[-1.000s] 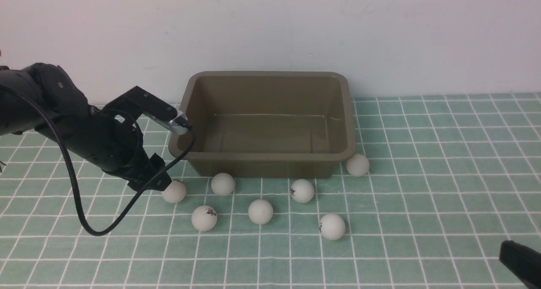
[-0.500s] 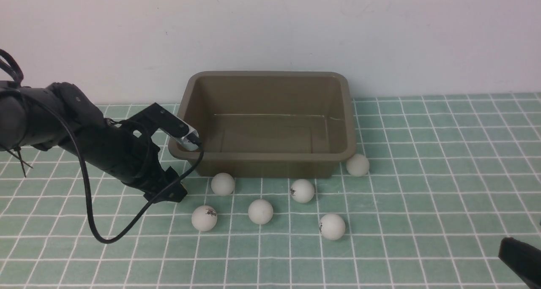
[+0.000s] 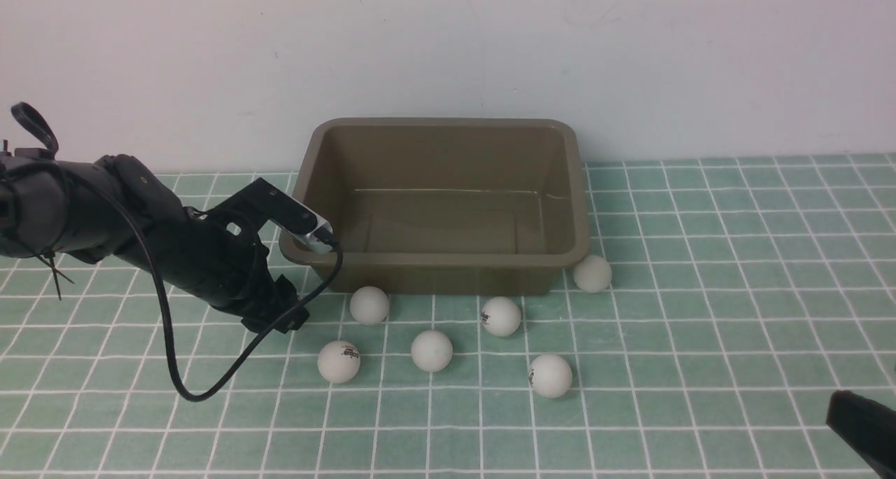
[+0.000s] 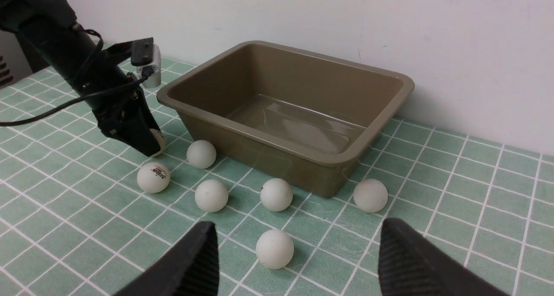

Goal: Put the table tennis balls in the box on the green coffee tablecloth.
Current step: 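Reach for and grasp a ping pong ball on the table beside the basket, then drop the ball into the bin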

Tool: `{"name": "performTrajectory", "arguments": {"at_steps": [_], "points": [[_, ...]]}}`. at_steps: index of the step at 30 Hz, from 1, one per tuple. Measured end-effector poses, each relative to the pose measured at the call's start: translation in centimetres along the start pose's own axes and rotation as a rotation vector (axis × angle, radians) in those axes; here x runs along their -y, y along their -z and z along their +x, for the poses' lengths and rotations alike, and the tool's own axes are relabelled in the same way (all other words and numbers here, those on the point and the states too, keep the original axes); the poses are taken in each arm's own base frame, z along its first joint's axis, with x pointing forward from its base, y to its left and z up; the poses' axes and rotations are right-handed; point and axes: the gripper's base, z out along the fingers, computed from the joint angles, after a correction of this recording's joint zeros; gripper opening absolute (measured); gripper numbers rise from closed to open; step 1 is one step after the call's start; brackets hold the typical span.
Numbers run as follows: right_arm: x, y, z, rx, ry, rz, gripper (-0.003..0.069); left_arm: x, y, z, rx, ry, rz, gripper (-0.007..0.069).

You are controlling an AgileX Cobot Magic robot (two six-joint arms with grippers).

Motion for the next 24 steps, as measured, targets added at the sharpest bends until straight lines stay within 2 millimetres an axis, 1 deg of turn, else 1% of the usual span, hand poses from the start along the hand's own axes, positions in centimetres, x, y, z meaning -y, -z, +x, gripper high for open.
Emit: {"name": "performTrajectory", "arguments": {"at_steps": [4,6,7,8,10,13,15,18,20,24], "points": [[0.1,0.0,-0.1,0.009,0.013,0.009,0.0451,1.8,3.5,-1.2,0.013,-0.055,0.082,0.0353],[0.1,0.0,-0.1,0.009,0.014,0.009,0.0451,2.5,5.3,-2.0,0.048,-0.079,0.084,0.0353],[0.1,0.0,-0.1,0.009,0.014,0.009,0.0451,2.6,5.9,-2.4,0.069,-0.083,0.076,0.0353],[0.1,0.0,-0.1,0.009,0.014,0.009,0.0451,2.7,6.8,-3.0,0.112,-0.085,0.063,0.0353],[0.1,0.0,-0.1,0.009,0.014,0.009,0.0451,2.7,7.6,-4.1,0.185,-0.082,0.045,0.0353],[0.1,0.0,-0.1,0.009,0.014,0.009,0.0451,2.1,8.4,-6.0,0.328,-0.052,-0.007,0.0353],[0.1,0.0,-0.1,0.009,0.014,0.009,0.0451,1.5,8.6,-7.0,0.383,-0.05,-0.024,0.0353],[0.1,0.0,-0.1,0.01,0.012,0.008,0.0451,0.5,8.0,-8.0,0.407,-0.077,-0.034,0.0353],[0.1,0.0,-0.1,0.012,0.009,0.007,0.0451,-0.6,6.6,-8.4,0.391,-0.069,-0.029,0.0353],[0.0,0.0,-0.1,0.012,0.003,0.001,0.0451,-1.7,5.1,-8.8,0.362,-0.048,-0.013,0.0353]]}}
